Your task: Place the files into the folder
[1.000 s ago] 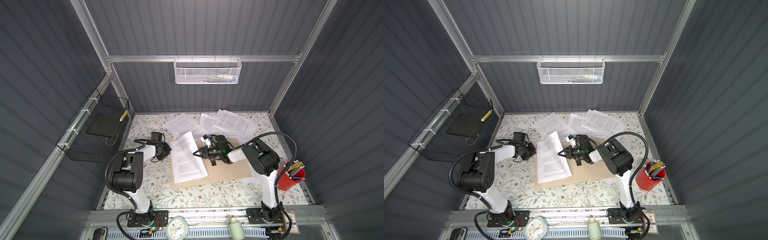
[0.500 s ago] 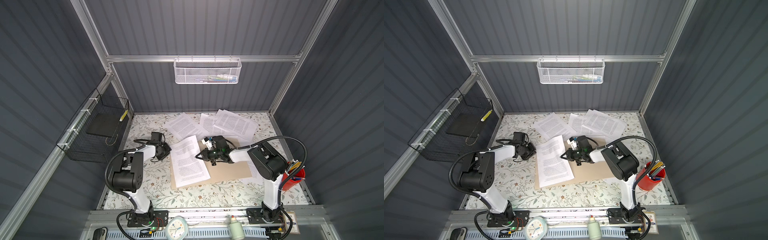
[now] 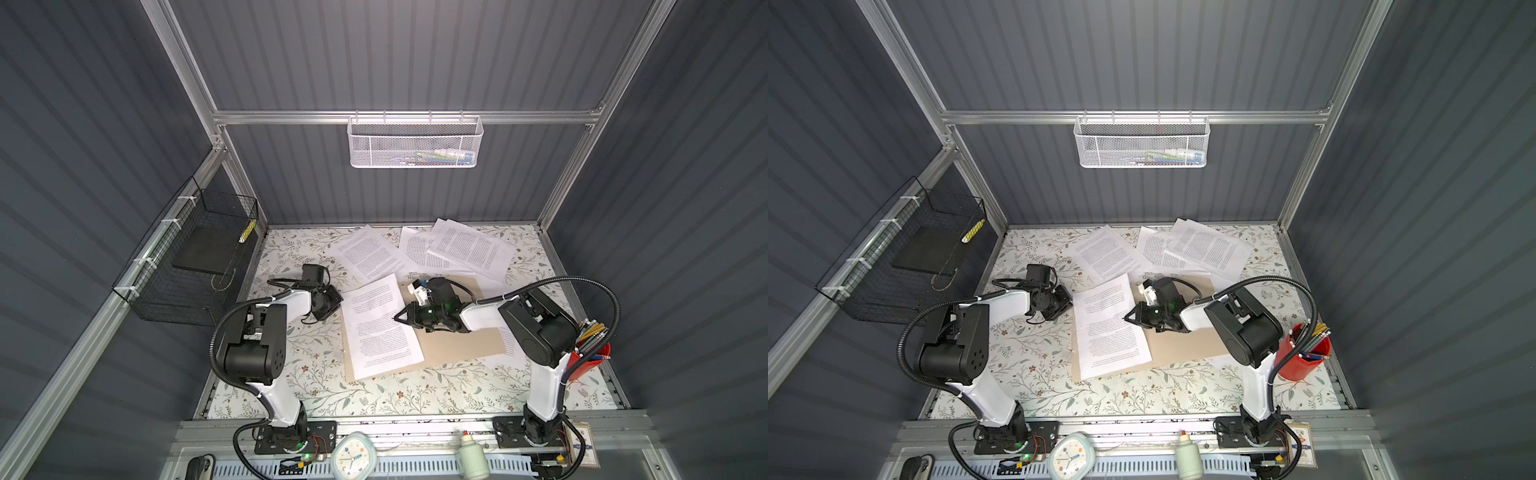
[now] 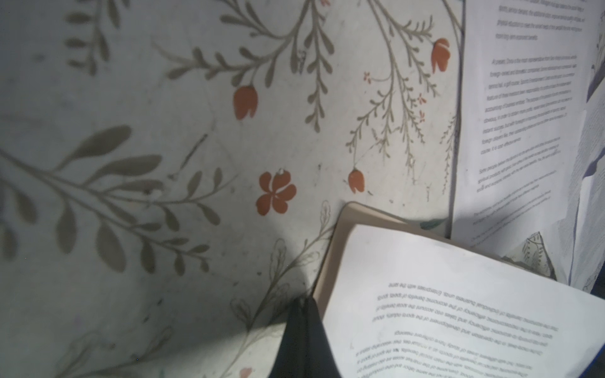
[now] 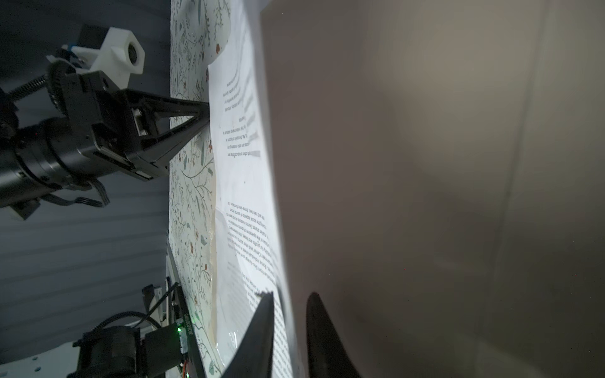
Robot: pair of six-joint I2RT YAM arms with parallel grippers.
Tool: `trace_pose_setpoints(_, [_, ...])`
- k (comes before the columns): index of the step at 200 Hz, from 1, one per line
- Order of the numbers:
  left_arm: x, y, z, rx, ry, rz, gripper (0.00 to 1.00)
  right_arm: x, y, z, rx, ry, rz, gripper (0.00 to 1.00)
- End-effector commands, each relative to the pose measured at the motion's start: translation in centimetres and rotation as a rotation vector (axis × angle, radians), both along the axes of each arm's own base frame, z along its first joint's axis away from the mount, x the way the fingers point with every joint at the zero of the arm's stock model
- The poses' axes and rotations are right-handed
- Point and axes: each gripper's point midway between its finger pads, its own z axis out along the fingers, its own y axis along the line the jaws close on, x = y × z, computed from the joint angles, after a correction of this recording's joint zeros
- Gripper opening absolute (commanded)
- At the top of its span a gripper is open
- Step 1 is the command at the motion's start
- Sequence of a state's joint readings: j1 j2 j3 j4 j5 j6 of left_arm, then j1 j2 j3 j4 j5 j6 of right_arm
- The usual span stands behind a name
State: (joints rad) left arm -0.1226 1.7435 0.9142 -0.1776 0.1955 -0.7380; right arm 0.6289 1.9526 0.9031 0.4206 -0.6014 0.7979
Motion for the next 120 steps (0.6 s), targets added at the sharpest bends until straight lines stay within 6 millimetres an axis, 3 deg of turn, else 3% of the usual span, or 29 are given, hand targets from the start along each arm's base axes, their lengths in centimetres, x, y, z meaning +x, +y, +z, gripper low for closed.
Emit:
trace_pose_setpoints(1, [-6.7,1.0,-5.4,0.048,0.286,0.004,0.00,-0.8,-0.4,-0.3,-0.027,0.030,0.004,0.29])
trace_pose_setpoints(71, [-6.7,1.4,-5.4,0.034,0.288,0.003,0.00,-2.5,-1.5,0.0,-0.076,0.051,0.043,0.43])
trace_pose_setpoints(120, [-6.4,1.1,-4.6,0.004,0.273,-0.013,0.00,-3.9,-2.4,0.1,-0.090,0.069,0.055,0.36])
